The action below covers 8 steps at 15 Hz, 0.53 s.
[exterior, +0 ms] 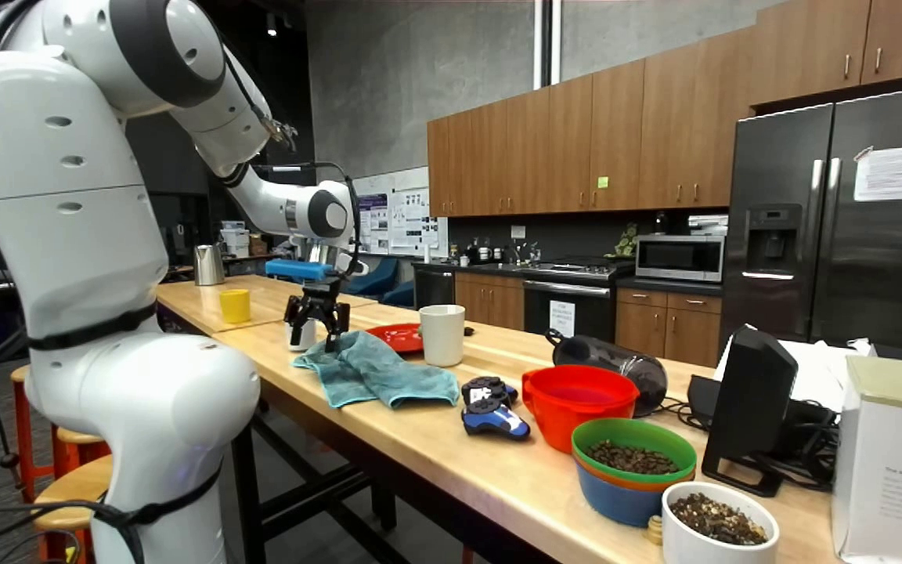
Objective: Put the blue cloth on the white cup
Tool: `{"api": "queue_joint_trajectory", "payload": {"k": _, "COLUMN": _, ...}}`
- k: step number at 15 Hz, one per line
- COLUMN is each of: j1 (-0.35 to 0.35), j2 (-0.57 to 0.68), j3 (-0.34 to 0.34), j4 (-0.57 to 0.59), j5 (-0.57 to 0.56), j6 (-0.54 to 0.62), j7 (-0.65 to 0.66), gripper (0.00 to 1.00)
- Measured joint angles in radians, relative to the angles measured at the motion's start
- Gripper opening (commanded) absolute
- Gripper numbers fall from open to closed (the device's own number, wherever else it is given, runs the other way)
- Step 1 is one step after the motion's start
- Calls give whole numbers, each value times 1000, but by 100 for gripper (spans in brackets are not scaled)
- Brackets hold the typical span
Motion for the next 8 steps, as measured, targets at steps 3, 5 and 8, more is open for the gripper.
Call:
{"api": "queue_joint_trajectory", "payload": {"k": 3, "j1": 2, "j2": 4, "j3": 14, "j4": -16, "j5": -49, "j6": 30, "j7": 0, "gripper": 100}}
{"api": "queue_joint_trajectory", "payload": {"k": 5, "j1": 4, "j2": 9, "j3": 20, "j4": -24, "j5": -76, "j6": 46, "j7": 0, "gripper": 100}}
{"api": "queue_joint_trajectory", "payload": {"k": 8, "j1": 5, "j2": 16, "j3": 27, "j4": -31, "j5": -105, "j6": 62, "j7": 0, "gripper": 100}}
